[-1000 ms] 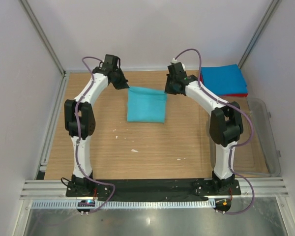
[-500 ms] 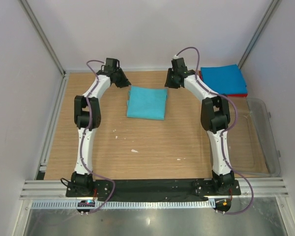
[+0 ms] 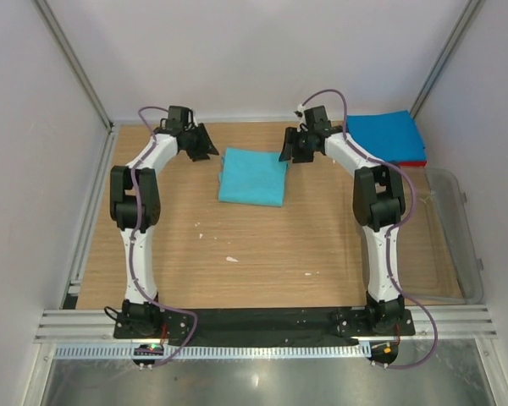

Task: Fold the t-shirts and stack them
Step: Fold the tshirt

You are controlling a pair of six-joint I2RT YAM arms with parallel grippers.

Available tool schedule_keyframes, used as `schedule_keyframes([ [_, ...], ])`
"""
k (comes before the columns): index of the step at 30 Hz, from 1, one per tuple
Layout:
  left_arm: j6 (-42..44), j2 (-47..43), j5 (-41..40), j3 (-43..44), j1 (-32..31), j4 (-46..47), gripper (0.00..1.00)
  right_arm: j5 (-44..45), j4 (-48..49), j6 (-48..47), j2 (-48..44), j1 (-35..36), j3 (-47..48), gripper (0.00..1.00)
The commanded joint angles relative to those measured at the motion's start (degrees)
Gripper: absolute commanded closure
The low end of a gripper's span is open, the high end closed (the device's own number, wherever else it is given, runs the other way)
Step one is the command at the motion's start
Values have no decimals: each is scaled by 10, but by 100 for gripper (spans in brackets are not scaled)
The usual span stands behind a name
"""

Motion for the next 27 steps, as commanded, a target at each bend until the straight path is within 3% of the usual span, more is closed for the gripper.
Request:
schedule_keyframes([
  [1,41,-17,78,-16,-2,45,58,-41,27,-32,-39,4,-13,41],
  [7,42,41,124,11,-2,76,61,-41,31,-35,-7,3,-15,41],
  [15,47,108,134,53,-2,80,62,-51,66,-50,24,-2,-23,42],
  [18,43,135,136,68,-2,76,66,-84,98,-47,35,-13,-31,45],
  [24,22,172,141,93,1,72,80,-136,152,-11,56,-41,-52,60],
  [27,5,186,159,99,5,72,86,-163,185,3,55,-53,-76,74],
])
